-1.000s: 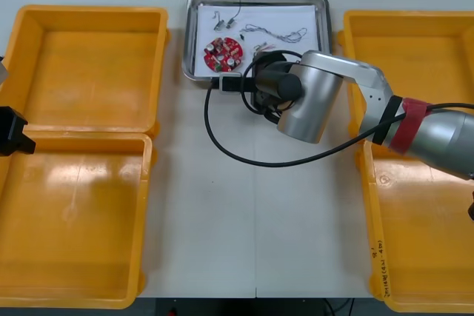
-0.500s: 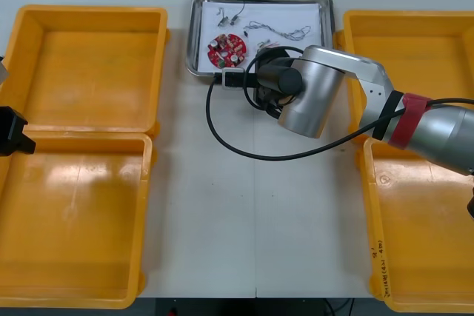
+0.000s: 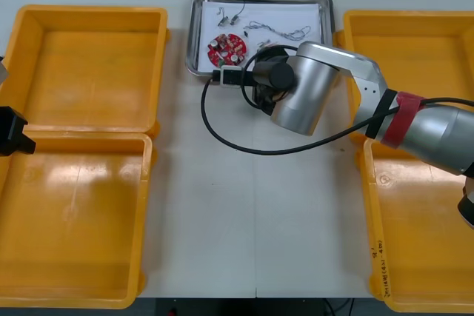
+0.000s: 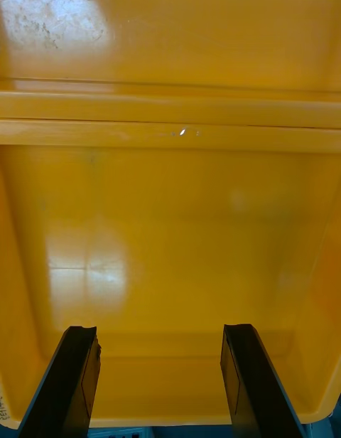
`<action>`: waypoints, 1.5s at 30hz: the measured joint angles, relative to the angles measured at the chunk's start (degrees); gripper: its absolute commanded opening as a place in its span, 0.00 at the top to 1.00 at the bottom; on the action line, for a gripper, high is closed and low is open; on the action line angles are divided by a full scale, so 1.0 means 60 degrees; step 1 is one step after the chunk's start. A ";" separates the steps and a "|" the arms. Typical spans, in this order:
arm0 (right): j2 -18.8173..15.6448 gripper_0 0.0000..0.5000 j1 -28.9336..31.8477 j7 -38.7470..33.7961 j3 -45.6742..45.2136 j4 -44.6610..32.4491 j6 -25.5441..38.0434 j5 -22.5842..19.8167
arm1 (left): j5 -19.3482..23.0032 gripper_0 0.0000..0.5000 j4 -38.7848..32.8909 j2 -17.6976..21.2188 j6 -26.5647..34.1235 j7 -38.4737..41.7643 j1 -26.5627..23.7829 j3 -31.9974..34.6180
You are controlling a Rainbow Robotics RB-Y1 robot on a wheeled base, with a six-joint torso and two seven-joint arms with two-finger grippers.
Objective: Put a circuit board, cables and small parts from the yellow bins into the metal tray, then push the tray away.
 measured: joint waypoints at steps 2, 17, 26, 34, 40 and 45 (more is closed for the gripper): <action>0.0056 0.00 -0.0001 0.0000 -0.0144 -0.0014 0.0276 -0.0147 | 0.0000 0.00 0.0000 0.0000 0.0000 0.0000 0.0000 0.0000; 0.0153 0.00 0.0034 0.0112 -0.1775 -0.2701 0.4913 -0.1309 | 0.0003 0.00 -0.0003 0.0000 0.0000 0.0000 0.0000 0.0000; 0.0153 0.00 0.1048 -0.0421 -0.3657 -0.5159 0.7689 -0.1568 | 0.0003 0.00 -0.0004 0.0000 0.0000 0.0000 0.0000 0.0000; -0.0223 0.00 0.2203 -0.2283 -0.4783 -0.7518 0.9726 -0.1649 | 0.0005 0.00 -0.0007 0.0002 0.0000 0.0000 0.0000 0.0000; -0.0872 0.00 0.3171 -0.3997 -0.6124 -0.8983 1.0065 -0.2388 | 0.0006 0.00 -0.0008 0.0003 0.0002 0.0000 0.0001 0.0000; -0.1627 0.00 0.4101 -0.5036 -0.7320 -0.9707 1.0069 -0.3249 | 0.0007 0.00 -0.0009 0.0003 0.0003 0.0000 0.0001 0.0000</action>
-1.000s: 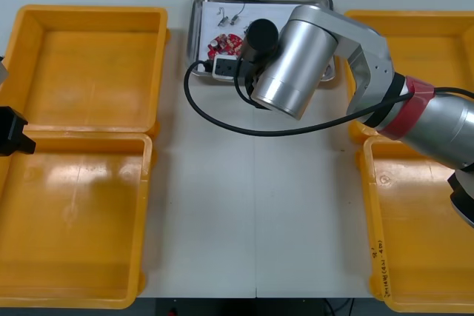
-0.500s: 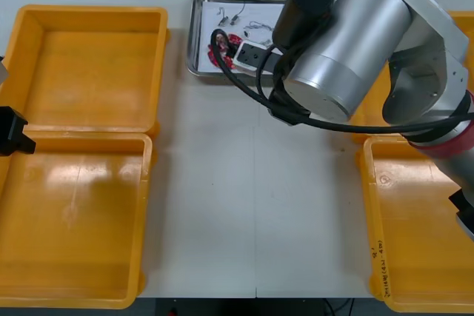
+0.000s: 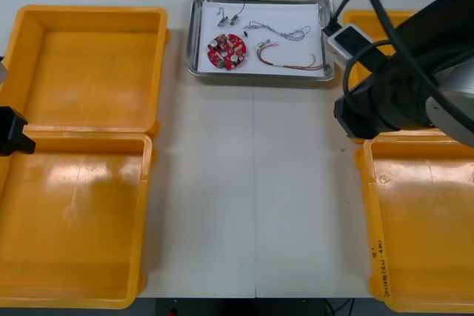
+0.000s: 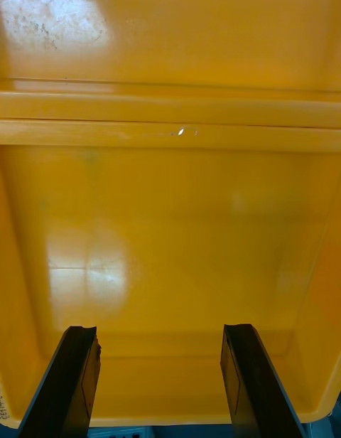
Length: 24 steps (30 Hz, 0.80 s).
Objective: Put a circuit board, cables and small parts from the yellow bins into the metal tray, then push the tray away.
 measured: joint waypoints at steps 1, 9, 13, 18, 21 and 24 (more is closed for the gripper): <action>-0.0154 0.00 0.0177 -0.0139 -0.0225 -0.0058 0.0000 -0.0151 | 0.0000 0.00 0.0000 0.0000 0.0000 0.0000 0.0000 0.0000; -0.1007 0.00 0.1484 -0.2065 -0.2165 -0.0122 0.0001 -0.0850 | 0.0001 0.00 0.0000 0.0001 0.0000 0.0000 0.0000 0.0000; -0.1212 0.00 0.1954 -0.2142 -0.2791 -0.0011 0.0001 -0.0901 | 0.0001 0.00 -0.0001 0.0001 0.0000 0.0000 0.0000 0.0000; -0.1269 0.00 0.2247 -0.2616 -0.3411 0.0665 0.0001 -0.1082 | 0.0001 0.00 -0.0001 0.0001 0.0000 0.0000 0.0000 0.0000; -0.1273 0.00 0.2412 -0.2615 -0.3886 0.1184 0.0001 -0.1402 | 0.0001 0.00 -0.0001 0.0001 0.0000 0.0000 0.0000 0.0000; -0.1285 0.00 0.2708 -0.2612 -0.4378 0.1541 0.0001 -0.1659 | 0.0001 0.00 -0.0001 0.0001 0.0000 0.0000 0.0000 0.0000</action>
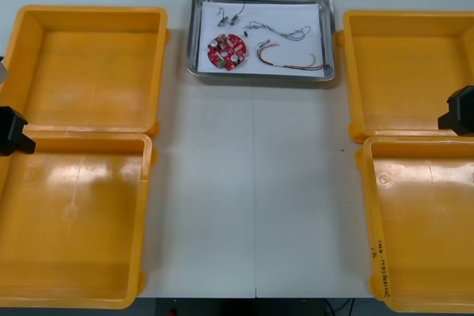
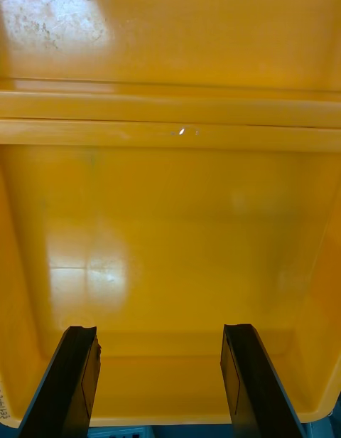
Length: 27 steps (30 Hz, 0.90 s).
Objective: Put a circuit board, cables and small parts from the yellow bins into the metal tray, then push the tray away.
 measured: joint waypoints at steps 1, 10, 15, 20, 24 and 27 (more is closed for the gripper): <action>-0.0010 0.00 0.0133 0.0004 -0.0140 0.0077 0.0000 -0.0037 | 0.0000 0.00 0.0000 0.0000 0.0000 0.0000 0.0000 0.0000; -0.0114 0.00 0.1320 0.0089 -0.0500 0.0236 -0.0666 -0.0007 | 0.0000 0.00 0.0000 0.0000 0.0000 0.0000 0.0000 0.0000; -0.0116 0.00 0.1890 0.0116 -0.0517 0.0282 -0.1395 -0.0006 | 0.0000 0.00 0.0000 0.0000 0.0000 0.0000 0.0000 0.0000; -0.0126 0.00 0.2034 0.0171 -0.0517 0.0625 -0.1699 -0.0075 | 0.0000 0.00 0.0000 0.0000 0.0000 0.0000 0.0000 0.0000; -0.0205 0.00 0.2035 0.0779 -0.0517 0.0902 -0.1947 -0.0157 | 0.0000 0.00 0.0000 0.0000 0.0000 0.0000 0.0000 0.0000; -0.0331 0.00 0.2038 0.0958 -0.0518 0.1063 -0.1987 -0.0244 | 0.0000 0.00 0.0000 0.0000 0.0000 0.0000 0.0000 0.0000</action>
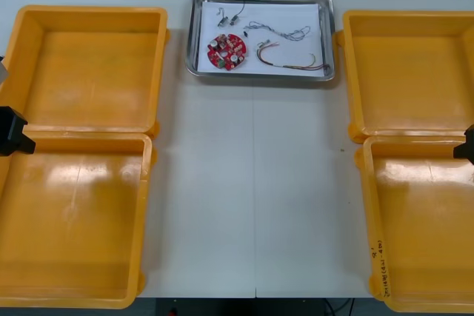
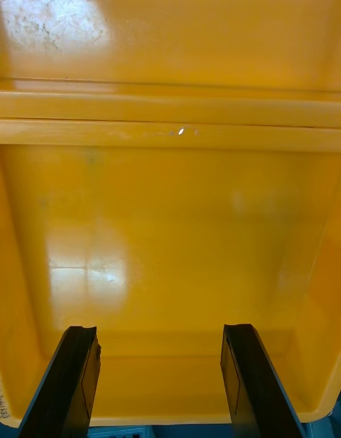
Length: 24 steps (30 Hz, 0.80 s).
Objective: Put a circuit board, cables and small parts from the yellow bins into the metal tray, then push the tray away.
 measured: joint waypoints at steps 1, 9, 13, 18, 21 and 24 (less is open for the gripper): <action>-0.0054 0.00 0.0000 0.0000 -0.0003 0.0043 0.0000 -0.0063 | 0.0000 0.00 0.0000 0.0000 0.0000 0.0000 0.0000 0.0000; -0.0518 0.00 0.0004 0.0000 -0.0248 0.0387 0.0008 -0.0897 | 0.0000 0.00 0.0000 0.0000 0.0000 0.0000 0.0000 0.0000; -0.0622 0.00 0.0003 -0.0001 -0.0267 0.0390 0.0204 -0.0947 | 0.0000 0.00 0.0000 0.0000 0.0000 0.0000 0.0000 0.0000; -0.0624 0.00 0.0002 -0.0002 -0.0287 0.0391 0.0541 -0.0950 | 0.0000 0.00 0.0000 0.0000 0.0000 0.0000 0.0000 0.0000; -0.0624 0.00 0.0002 -0.0002 -0.0287 0.0391 0.0628 -0.0950 | 0.0000 0.00 0.0000 0.0000 0.0000 0.0000 0.0000 0.0000; -0.0624 0.00 0.0002 -0.0002 -0.0287 0.0391 0.0630 -0.0950 | 0.0000 0.00 0.0000 0.0000 0.0000 0.0000 0.0000 0.0000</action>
